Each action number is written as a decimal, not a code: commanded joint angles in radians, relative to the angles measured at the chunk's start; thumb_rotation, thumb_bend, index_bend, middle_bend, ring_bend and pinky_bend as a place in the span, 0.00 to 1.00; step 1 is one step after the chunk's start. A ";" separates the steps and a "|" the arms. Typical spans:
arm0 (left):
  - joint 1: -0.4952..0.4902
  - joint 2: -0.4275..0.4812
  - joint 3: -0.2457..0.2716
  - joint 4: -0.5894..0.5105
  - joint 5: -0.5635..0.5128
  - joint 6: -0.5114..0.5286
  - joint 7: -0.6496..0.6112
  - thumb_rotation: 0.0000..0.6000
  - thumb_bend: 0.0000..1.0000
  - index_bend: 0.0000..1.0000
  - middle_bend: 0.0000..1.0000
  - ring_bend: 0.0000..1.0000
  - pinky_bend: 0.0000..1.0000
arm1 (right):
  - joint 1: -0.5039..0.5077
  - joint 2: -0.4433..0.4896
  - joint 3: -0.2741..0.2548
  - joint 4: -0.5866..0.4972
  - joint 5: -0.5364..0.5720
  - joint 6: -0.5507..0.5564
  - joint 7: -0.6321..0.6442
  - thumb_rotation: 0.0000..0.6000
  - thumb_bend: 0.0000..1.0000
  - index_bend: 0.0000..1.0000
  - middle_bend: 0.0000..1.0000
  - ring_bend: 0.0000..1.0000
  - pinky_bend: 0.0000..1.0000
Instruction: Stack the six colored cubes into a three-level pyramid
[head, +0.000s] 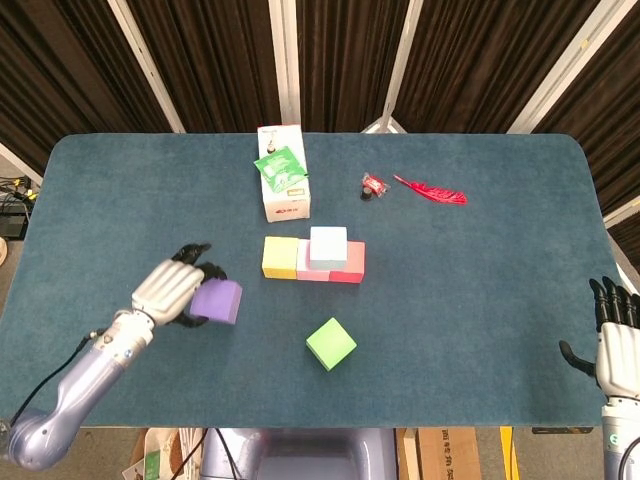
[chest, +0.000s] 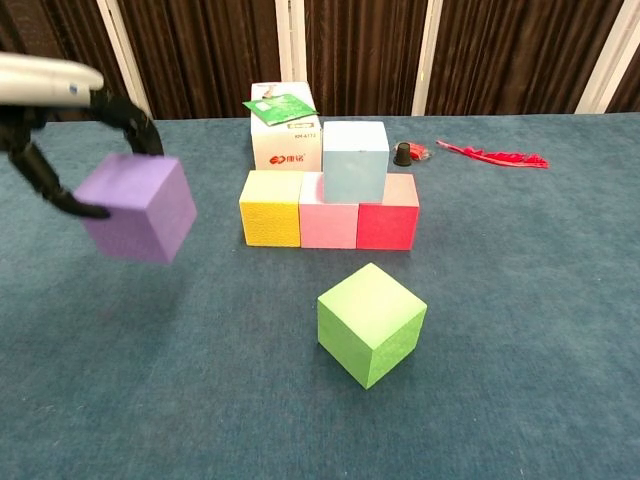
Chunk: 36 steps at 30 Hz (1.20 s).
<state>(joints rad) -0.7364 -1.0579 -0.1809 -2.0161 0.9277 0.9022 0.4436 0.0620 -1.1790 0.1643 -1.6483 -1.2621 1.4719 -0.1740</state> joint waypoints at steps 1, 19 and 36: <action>-0.113 0.046 -0.066 -0.017 -0.183 -0.027 0.053 1.00 0.41 0.36 0.34 0.00 0.00 | 0.005 -0.006 0.002 0.005 0.008 -0.006 -0.010 1.00 0.24 0.00 0.04 0.00 0.00; -0.430 -0.144 -0.049 0.255 -0.577 -0.057 0.190 1.00 0.41 0.36 0.33 0.00 0.00 | 0.016 -0.028 0.014 0.040 0.018 0.005 -0.043 1.00 0.24 0.00 0.04 0.00 0.00; -0.507 -0.236 -0.034 0.368 -0.659 -0.024 0.190 1.00 0.41 0.36 0.33 0.00 0.00 | 0.008 -0.020 -0.029 0.083 -0.139 0.069 -0.002 1.00 0.24 0.00 0.04 0.00 0.00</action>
<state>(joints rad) -1.2414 -1.2934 -0.2139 -1.6472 0.2713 0.8754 0.6323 0.0704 -1.2018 0.1363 -1.5604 -1.4072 1.5469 -0.1704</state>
